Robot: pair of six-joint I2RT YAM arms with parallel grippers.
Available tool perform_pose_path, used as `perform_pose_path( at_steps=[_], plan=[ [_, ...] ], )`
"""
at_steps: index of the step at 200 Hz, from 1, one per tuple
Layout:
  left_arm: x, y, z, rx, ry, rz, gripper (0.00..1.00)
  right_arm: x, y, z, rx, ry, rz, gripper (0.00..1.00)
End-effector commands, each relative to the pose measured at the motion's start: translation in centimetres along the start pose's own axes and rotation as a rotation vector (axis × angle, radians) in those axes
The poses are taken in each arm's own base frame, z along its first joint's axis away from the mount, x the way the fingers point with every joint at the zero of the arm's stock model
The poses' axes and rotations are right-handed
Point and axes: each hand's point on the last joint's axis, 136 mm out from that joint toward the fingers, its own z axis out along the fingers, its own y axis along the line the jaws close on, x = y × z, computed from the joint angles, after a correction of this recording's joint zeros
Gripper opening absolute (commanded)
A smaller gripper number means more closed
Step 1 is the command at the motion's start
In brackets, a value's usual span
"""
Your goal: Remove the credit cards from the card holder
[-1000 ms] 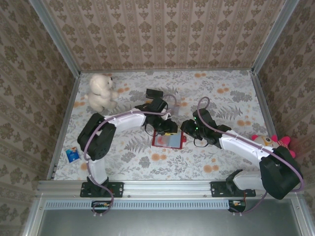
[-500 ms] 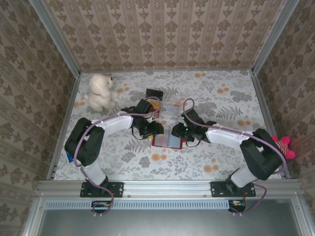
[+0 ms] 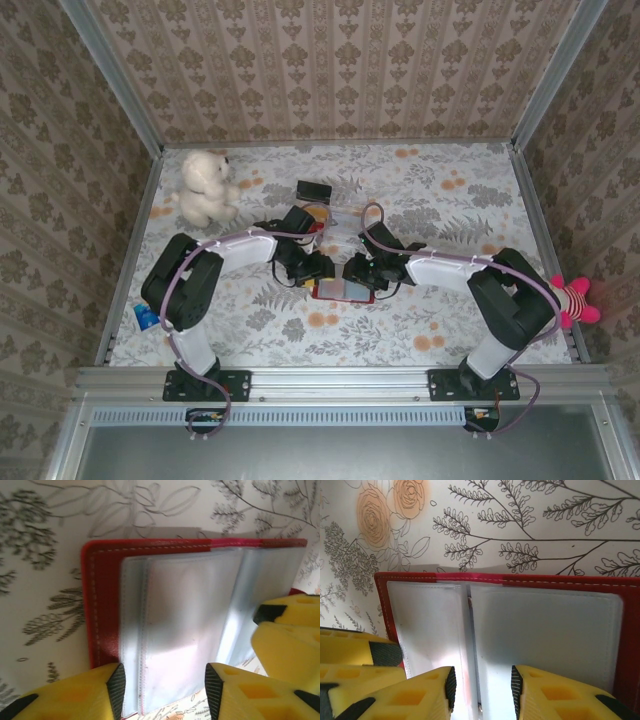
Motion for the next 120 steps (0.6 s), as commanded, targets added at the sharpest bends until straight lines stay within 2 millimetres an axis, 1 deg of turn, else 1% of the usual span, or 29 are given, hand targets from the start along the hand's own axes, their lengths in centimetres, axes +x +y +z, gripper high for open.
perform_pose_path(
  at_steps=[1, 21, 31, 46, 67, 104, 120],
  plan=[
    [-0.4, -0.7, 0.1, -0.002, 0.003, 0.007, 0.46, 0.4, 0.1, 0.2, 0.010, 0.026, -0.015, 0.37],
    [-0.5, 0.4, -0.3, -0.061, -0.015, -0.005, 0.46, 0.4, -0.1, 0.3, 0.017, 0.029, -0.015, 0.37],
    [-0.6, 0.5, -0.6, -0.073, -0.025, -0.004, 0.46, 0.5, -0.2, 0.3, 0.022, 0.030, -0.016, 0.37],
    [-0.7, -0.1, -0.9, -0.047, -0.033, 0.013, 0.46, 0.5, -0.5, 0.5, 0.032, 0.034, -0.015, 0.37],
    [-0.5, -0.9, -0.5, -0.006, -0.017, 0.020, 0.45, 0.7, -0.8, 0.8, 0.044, 0.045, -0.013, 0.37],
    [-0.3, -0.8, 0.4, -0.015, 0.011, 0.009, 0.44, 0.9, -1.3, 1.3, 0.060, 0.057, -0.010, 0.36],
    [-0.3, -0.6, 0.5, -0.024, 0.013, 0.011, 0.44, 1.0, -1.4, 1.4, 0.064, 0.061, -0.010, 0.36]
  ],
)
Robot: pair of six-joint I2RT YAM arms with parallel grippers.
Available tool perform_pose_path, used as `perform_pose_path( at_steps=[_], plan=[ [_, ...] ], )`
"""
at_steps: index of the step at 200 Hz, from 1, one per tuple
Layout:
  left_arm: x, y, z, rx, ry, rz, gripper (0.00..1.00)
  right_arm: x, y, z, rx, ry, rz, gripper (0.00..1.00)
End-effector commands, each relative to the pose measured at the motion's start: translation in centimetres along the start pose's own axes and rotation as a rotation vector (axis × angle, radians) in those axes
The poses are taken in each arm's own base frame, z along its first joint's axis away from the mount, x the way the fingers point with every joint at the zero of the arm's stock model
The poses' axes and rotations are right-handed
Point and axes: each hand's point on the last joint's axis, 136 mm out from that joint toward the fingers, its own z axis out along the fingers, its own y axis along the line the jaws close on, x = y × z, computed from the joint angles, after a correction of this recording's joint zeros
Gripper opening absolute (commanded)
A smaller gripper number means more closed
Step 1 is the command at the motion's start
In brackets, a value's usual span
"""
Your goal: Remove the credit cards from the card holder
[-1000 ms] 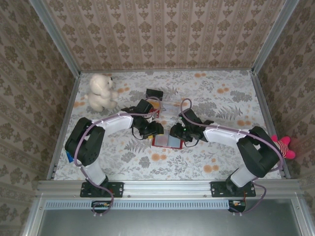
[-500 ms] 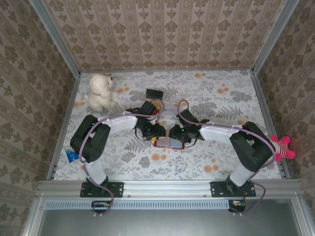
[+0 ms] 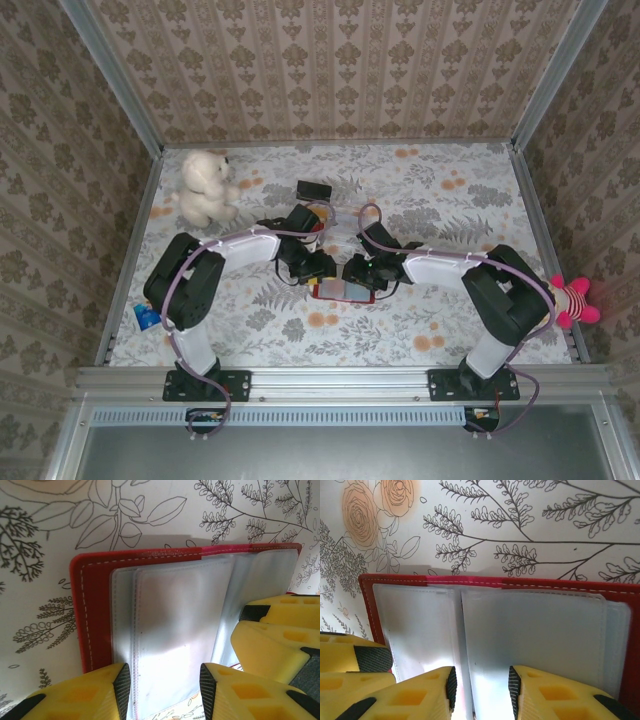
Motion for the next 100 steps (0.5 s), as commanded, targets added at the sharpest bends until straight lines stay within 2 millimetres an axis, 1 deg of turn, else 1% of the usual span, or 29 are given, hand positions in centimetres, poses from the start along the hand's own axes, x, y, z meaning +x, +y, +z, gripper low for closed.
perform_pose_path(
  at_steps=[1, 42, 77, 100],
  plan=[
    [0.0, -0.4, 0.4, 0.001, 0.022, 0.002, 0.44, 1.0, -1.1, 0.7, 0.047, 0.047, 0.002, 0.36],
    [0.3, -0.1, 0.9, -0.007, 0.041, -0.005, 0.44, 0.9, -1.1, 0.8, 0.051, 0.048, 0.001, 0.36],
    [0.5, -0.8, 1.1, 0.020, 0.062, 0.012, 0.45, 1.0, -1.2, 0.8, 0.054, 0.049, 0.002, 0.36],
    [0.3, -1.6, 0.5, 0.049, 0.050, 0.031, 0.40, 0.9, -1.1, 0.7, 0.051, 0.047, 0.001, 0.35]
  ],
)
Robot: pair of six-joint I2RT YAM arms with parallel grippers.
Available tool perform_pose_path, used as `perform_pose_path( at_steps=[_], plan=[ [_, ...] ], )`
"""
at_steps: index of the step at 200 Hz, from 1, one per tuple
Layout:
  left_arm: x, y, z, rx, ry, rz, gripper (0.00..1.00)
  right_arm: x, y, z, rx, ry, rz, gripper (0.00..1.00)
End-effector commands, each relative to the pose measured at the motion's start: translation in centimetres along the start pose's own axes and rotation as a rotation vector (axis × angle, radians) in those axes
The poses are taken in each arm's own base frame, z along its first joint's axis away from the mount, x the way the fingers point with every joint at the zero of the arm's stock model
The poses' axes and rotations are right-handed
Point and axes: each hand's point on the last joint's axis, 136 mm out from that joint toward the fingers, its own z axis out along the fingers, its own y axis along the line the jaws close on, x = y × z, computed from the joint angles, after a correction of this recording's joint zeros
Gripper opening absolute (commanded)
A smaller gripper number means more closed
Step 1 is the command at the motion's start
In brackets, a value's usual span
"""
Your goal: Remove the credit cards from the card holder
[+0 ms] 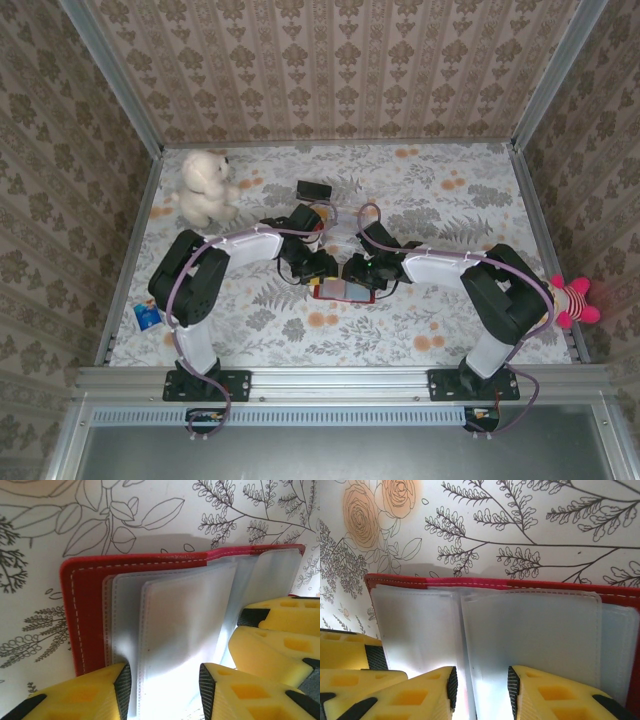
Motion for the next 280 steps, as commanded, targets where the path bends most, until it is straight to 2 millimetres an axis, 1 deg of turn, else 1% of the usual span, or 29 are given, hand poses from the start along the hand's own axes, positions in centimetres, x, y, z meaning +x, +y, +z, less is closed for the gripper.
perform_pose_path(
  at_steps=[1, 44, 79, 92, 113, 124, 130, 142, 144, 146, 149, 165, 182, 191, 207, 227, 238, 256, 280],
  plan=[
    [0.3, -1.3, -0.1, 0.035, 0.022, 0.033, 0.39, 1.0, -1.2, 0.5, 0.051, 0.044, 0.002, 0.35],
    [-0.1, -2.7, -2.0, 0.093, -0.023, 0.066, 0.36, 0.5, -0.4, -0.3, 0.028, 0.022, -0.002, 0.35],
    [0.2, -3.8, -2.1, 0.148, -0.019, 0.089, 0.36, -0.1, -0.1, -1.8, 0.026, -0.027, -0.004, 0.35],
    [0.4, -4.6, -2.0, 0.174, -0.013, 0.104, 0.36, -0.6, -0.3, -2.6, 0.040, -0.061, -0.001, 0.35],
    [0.6, -6.1, -1.6, 0.200, -0.008, 0.133, 0.37, -1.3, -1.2, -4.3, 0.081, -0.124, 0.005, 0.35],
    [0.5, -6.8, -1.4, 0.209, -0.009, 0.147, 0.37, -1.7, -1.5, -5.2, 0.079, -0.153, 0.017, 0.35],
    [1.1, -7.5, -1.3, 0.234, 0.013, 0.155, 0.37, -2.1, -1.6, -5.8, 0.065, -0.177, 0.030, 0.35],
    [1.2, -8.4, -1.2, 0.254, 0.021, 0.173, 0.37, -2.5, -2.1, -6.9, 0.050, -0.217, 0.056, 0.36],
    [1.3, -8.5, -1.2, 0.255, 0.022, 0.176, 0.38, -2.6, -2.4, -6.9, 0.056, -0.219, 0.061, 0.36],
    [1.2, -8.6, -1.2, 0.256, 0.021, 0.178, 0.38, -2.8, -2.1, -7.6, 0.040, -0.236, 0.061, 0.36],
    [1.3, -8.7, -1.1, 0.255, 0.022, 0.184, 0.38, -2.9, -2.2, -8.1, 0.035, -0.249, 0.067, 0.36],
    [1.3, -9.0, -0.6, 0.255, 0.034, 0.190, 0.38, -3.5, -3.0, -9.7, 0.034, -0.304, 0.087, 0.37],
    [1.4, -9.3, 0.2, 0.257, 0.052, 0.190, 0.38, -3.9, -3.7, -10.9, 0.035, -0.336, 0.099, 0.37],
    [1.4, -9.4, 0.3, 0.257, 0.053, 0.192, 0.38, -3.9, -3.8, -11.3, 0.033, -0.343, 0.101, 0.37],
    [1.2, -9.4, -0.1, 0.248, 0.036, 0.193, 0.38, -3.7, -3.8, -11.4, 0.030, -0.339, 0.094, 0.37],
    [0.7, -8.4, -0.7, 0.224, 0.014, 0.167, 0.37, -3.6, -3.3, -10.9, 0.006, -0.319, 0.084, 0.37],
    [-0.1, -6.9, -0.8, 0.188, -0.020, 0.125, 0.35, -3.6, -2.9, -10.6, -0.013, -0.305, 0.078, 0.36],
    [-0.6, -5.1, -0.9, 0.177, -0.039, 0.054, 0.32, -3.2, -1.9, -9.7, -0.039, -0.258, 0.052, 0.34],
    [-0.5, -3.9, -0.4, 0.158, -0.031, 0.011, 0.29, -2.4, -0.2, -8.0, -0.047, -0.182, -0.003, 0.30]
  ],
)
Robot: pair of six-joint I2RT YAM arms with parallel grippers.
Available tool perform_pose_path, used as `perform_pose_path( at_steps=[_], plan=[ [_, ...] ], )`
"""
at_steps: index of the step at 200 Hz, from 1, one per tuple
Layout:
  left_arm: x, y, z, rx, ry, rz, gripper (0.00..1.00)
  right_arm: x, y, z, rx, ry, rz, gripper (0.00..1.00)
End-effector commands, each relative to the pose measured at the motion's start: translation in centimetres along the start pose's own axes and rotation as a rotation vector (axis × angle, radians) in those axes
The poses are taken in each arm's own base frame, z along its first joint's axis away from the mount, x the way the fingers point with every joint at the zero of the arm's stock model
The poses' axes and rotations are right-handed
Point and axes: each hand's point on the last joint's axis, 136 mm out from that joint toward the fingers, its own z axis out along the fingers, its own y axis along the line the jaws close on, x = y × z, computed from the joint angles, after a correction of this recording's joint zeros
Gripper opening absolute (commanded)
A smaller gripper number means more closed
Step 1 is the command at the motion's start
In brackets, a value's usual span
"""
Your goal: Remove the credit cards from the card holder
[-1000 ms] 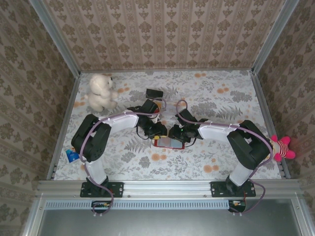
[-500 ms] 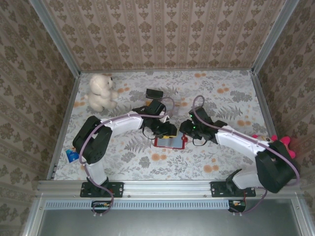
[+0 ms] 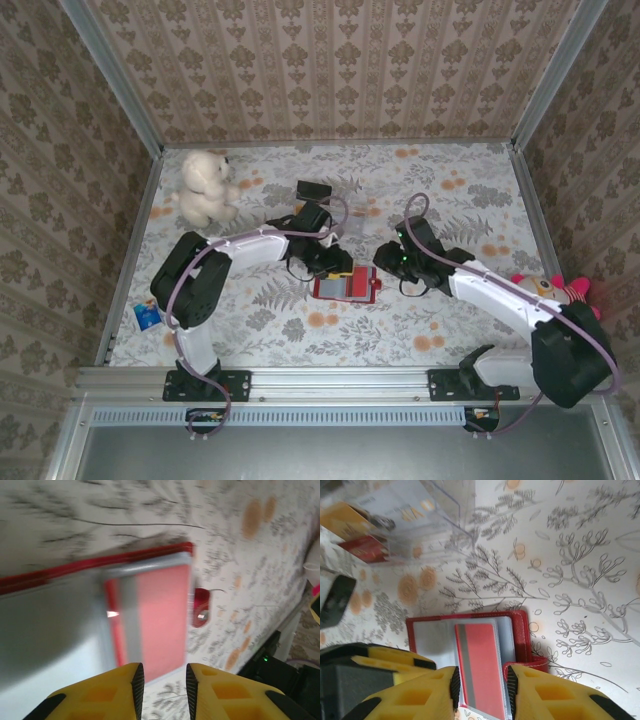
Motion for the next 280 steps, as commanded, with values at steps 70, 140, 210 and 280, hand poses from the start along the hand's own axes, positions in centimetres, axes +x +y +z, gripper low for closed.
perform_pose_path(
  at_steps=[70, 140, 210, 280],
  plan=[
    [0.0, 1.2, 0.6, -0.052, 0.002, -0.066, 0.22, 4.3, 1.3, 5.2, 0.062, 0.207, -0.076, 0.16],
    [0.3, 2.1, 2.3, -0.100, 0.025, -0.073, 0.22, 5.2, -0.9, 6.5, 0.132, 0.229, -0.066, 0.16],
    [0.5, 2.5, 3.0, -0.090, 0.041, -0.088, 0.23, 6.3, -1.5, 7.8, 0.129, 0.269, -0.050, 0.16],
    [0.2, 2.1, 2.3, -0.025, 0.026, -0.090, 0.17, 6.6, -1.9, 8.2, 0.140, 0.282, -0.043, 0.15]
  ],
)
